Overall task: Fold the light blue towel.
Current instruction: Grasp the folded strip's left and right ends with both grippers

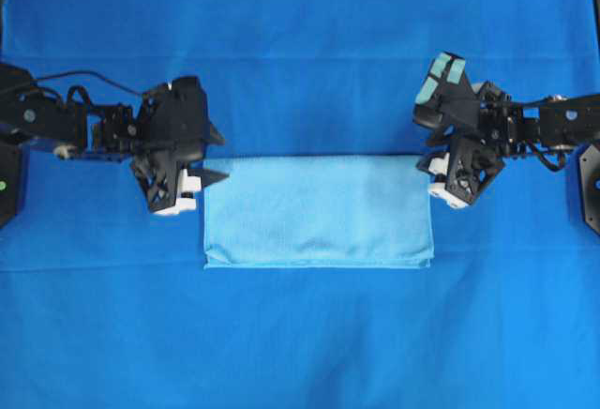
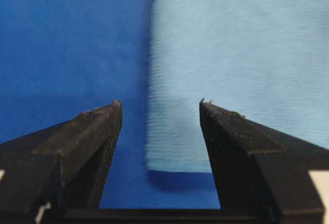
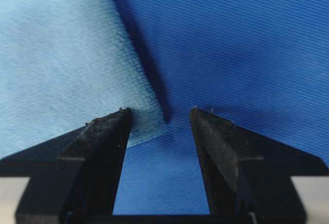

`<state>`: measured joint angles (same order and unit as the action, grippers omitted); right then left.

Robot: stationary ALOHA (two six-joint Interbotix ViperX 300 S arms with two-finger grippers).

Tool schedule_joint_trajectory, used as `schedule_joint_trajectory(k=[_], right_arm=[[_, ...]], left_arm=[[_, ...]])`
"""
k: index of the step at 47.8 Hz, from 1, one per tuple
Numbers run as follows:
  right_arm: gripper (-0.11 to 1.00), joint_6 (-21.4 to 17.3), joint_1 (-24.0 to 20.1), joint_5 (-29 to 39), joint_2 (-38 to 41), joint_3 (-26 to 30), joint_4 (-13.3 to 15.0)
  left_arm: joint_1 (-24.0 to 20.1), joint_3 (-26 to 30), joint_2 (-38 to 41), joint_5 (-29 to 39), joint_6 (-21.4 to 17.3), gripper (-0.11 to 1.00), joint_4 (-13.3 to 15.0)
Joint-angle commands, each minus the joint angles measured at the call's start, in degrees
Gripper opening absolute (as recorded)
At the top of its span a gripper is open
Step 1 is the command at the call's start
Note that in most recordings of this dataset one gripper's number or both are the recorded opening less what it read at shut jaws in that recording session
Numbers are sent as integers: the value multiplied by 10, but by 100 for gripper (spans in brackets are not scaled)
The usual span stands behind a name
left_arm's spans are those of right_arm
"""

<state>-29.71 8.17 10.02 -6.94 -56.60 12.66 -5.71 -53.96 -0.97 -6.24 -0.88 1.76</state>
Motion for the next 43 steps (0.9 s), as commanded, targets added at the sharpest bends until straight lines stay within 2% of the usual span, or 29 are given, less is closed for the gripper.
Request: schedule_joint_trajectory(k=[1,8,13,16,22,36,43], right_arm=[[56,2,4,-6,3,11,5],[55,2,4,-10,15,13,5],[49,4,3,-11,18,15,6],[37,7,3,-11,17,16,6],[4,8,3,-11,17,16,7],[3,7,-3,-11,12,18,7],[3,4,-9,25,-23,24,6]], left_arm=[[-3,10,4,-4,-1,59,-1],[5,13,25,3,0,56,-1],[10,16,30,34,1,44,-1],[11,19,30,59,0,28,-1],[11,26,33,85,-1,3,-1],[11,40,30,98,1,3,-1],[18,58,-8,142,1,3,-1]])
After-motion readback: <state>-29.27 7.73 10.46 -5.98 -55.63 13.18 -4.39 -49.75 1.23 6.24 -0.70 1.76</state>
